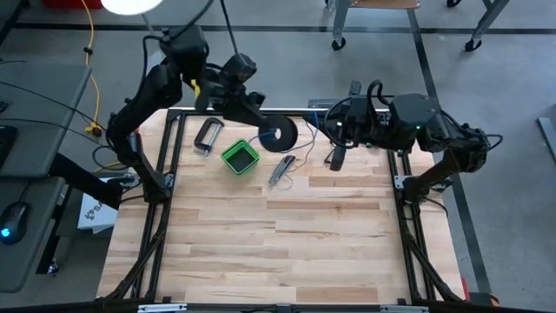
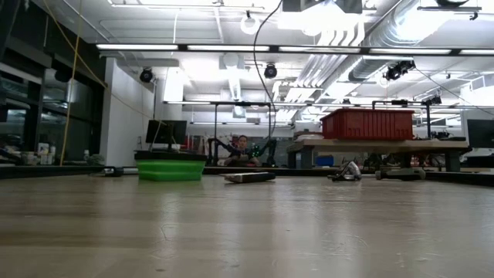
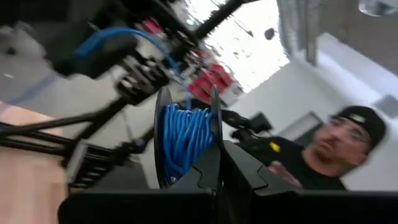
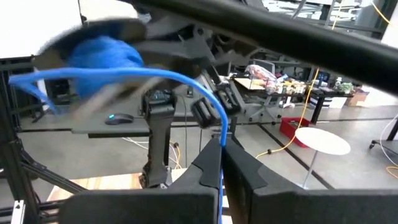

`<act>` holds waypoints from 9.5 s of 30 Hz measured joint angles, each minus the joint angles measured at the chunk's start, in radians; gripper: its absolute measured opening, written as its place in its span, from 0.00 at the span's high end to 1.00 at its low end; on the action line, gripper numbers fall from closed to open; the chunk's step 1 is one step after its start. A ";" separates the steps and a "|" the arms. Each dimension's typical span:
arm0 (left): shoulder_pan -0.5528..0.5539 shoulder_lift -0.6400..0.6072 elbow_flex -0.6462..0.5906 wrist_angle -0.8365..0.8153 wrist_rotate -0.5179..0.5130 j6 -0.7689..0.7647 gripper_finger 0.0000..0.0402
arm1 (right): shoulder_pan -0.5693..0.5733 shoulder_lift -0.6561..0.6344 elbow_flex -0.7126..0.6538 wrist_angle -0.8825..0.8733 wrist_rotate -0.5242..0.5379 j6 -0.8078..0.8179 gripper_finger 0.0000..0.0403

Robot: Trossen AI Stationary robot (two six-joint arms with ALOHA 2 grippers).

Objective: Coil cords
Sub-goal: Coil the blue wire onto the spool

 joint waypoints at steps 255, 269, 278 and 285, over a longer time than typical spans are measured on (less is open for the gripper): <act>0.220 -0.098 0.001 0.053 -0.231 0.098 1.00 | -0.087 0.002 0.000 0.117 -0.309 0.182 1.00; 0.380 -0.163 0.001 0.274 -0.280 0.042 1.00 | -0.062 0.034 0.000 0.020 -0.339 0.267 1.00; 0.458 -0.225 0.000 0.144 -0.250 0.081 1.00 | -0.062 0.034 0.000 -0.031 -0.331 0.289 1.00; 0.485 -0.264 0.001 -0.226 -0.248 0.198 1.00 | -0.061 0.034 0.000 -0.041 -0.343 0.289 1.00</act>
